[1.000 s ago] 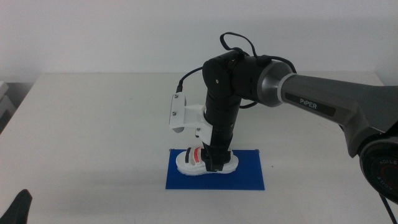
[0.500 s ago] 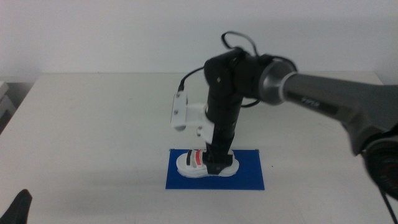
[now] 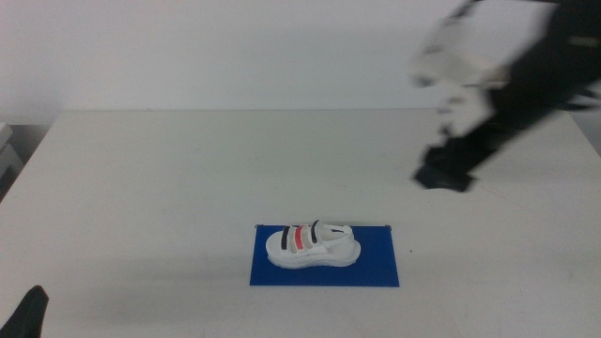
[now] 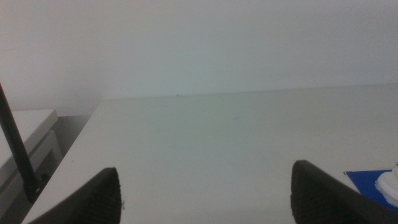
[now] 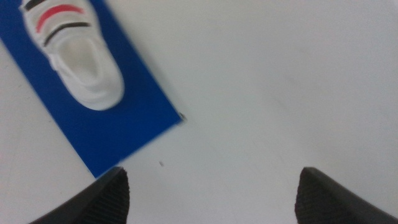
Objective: Use one arm to grab the shoe from the table and place it on the mat.
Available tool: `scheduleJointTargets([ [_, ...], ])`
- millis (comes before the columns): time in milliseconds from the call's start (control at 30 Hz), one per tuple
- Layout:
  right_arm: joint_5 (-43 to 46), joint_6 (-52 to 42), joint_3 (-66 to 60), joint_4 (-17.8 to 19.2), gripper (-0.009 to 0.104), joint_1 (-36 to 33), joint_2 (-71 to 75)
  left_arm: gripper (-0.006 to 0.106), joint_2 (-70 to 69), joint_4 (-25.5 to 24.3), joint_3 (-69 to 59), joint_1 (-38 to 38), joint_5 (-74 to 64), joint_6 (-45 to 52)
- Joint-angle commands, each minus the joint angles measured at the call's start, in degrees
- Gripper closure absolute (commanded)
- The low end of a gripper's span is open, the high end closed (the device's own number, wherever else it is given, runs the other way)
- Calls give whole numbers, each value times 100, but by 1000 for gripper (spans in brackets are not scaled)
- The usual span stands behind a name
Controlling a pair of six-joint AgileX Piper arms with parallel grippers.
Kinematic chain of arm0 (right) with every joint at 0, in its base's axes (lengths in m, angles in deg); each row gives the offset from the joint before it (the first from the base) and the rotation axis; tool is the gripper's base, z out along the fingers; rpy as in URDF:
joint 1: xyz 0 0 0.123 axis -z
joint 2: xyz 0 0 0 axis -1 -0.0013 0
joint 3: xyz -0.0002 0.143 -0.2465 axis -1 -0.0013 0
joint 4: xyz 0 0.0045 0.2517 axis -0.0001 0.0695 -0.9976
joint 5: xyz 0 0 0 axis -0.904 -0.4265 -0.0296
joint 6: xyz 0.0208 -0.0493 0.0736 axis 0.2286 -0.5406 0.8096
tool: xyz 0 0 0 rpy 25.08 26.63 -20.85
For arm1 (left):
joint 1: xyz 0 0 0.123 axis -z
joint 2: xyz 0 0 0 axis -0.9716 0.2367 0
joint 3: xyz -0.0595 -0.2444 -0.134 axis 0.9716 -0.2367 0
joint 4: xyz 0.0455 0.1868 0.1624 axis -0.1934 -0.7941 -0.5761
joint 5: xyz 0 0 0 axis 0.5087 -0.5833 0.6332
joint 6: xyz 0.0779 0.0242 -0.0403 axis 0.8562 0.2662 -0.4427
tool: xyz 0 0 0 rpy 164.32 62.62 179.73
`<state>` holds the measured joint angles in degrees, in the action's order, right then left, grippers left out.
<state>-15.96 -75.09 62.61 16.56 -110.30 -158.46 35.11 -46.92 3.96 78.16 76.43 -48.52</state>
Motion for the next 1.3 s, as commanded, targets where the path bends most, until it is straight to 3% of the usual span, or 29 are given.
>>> scheduleJointTargets([
  [0,736,83,-577,-334,26,380,1012,7,-79,55,-40,25,472,-27],
  [200,1920,877,-2140,-356,24,1051,2759,7,-79,55,-40,25,472,-27],
  [400,2827,1579,-3581,-364,8,1446,4028,7,-79,55,-40,25,472,-27],
  [467,3101,1769,-3987,-280,3,1446,4404,7,-79,55,-40,25,472,-27],
  [667,3908,2245,-5162,83,3,1441,5716,7,-79,55,-40,25,472,-27],
  [1267,4080,2276,-7063,107,3,1441,9079,7,-79,55,-40,25,472,-27],
])
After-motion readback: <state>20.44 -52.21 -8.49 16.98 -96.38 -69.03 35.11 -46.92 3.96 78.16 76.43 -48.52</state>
